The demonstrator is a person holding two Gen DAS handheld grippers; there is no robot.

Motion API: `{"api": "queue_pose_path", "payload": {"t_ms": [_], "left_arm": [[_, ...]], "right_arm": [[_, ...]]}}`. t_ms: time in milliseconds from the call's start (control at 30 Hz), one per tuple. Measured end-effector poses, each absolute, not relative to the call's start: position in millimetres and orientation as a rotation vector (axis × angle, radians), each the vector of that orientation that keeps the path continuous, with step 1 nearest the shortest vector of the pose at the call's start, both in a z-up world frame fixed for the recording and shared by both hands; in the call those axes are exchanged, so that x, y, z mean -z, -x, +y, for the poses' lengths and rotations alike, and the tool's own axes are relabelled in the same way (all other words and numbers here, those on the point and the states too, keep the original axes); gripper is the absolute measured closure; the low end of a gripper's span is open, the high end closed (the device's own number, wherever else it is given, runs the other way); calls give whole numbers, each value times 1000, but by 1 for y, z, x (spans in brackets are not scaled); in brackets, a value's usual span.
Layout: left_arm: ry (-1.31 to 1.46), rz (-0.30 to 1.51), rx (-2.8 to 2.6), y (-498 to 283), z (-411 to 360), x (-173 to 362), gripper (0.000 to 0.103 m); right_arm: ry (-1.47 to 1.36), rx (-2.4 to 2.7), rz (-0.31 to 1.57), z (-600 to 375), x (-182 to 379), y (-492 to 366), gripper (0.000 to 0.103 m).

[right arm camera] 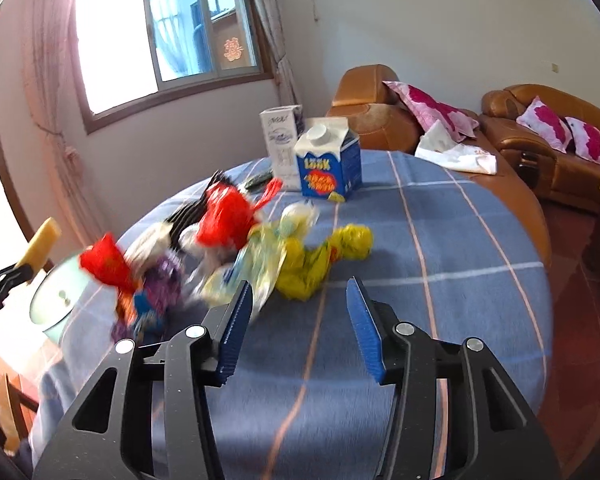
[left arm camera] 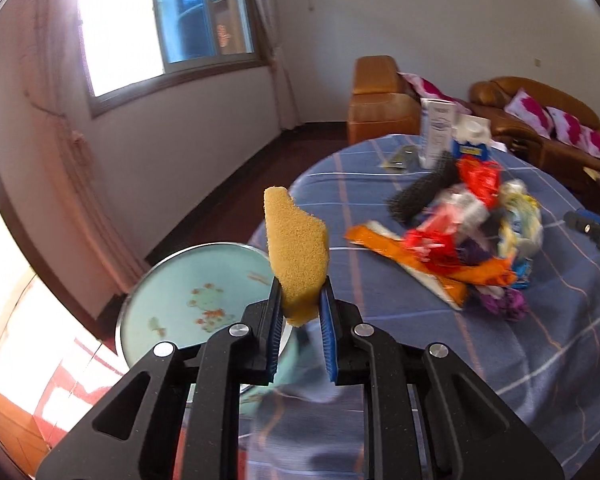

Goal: Collect trash
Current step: 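Hold sponge over bucket with left tool while right tool grasps yellow wrapper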

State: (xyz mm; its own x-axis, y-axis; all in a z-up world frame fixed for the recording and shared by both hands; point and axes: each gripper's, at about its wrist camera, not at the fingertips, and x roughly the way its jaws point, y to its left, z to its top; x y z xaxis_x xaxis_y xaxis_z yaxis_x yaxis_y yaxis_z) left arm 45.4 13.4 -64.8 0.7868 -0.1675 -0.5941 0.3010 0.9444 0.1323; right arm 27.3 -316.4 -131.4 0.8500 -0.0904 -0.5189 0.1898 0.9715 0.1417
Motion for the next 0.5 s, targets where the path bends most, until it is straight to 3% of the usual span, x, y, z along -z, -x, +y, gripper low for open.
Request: {"api": "queue_pose_path", "payload": {"t_ms": [467, 500], "left_arm": [[-201, 681, 151, -79, 51, 89, 86], [-203, 686, 156, -79, 50, 92, 86]], "right_arm": [[-284, 175, 718, -381, 148, -128, 62], [-279, 161, 759, -380, 155, -133, 67]]}}
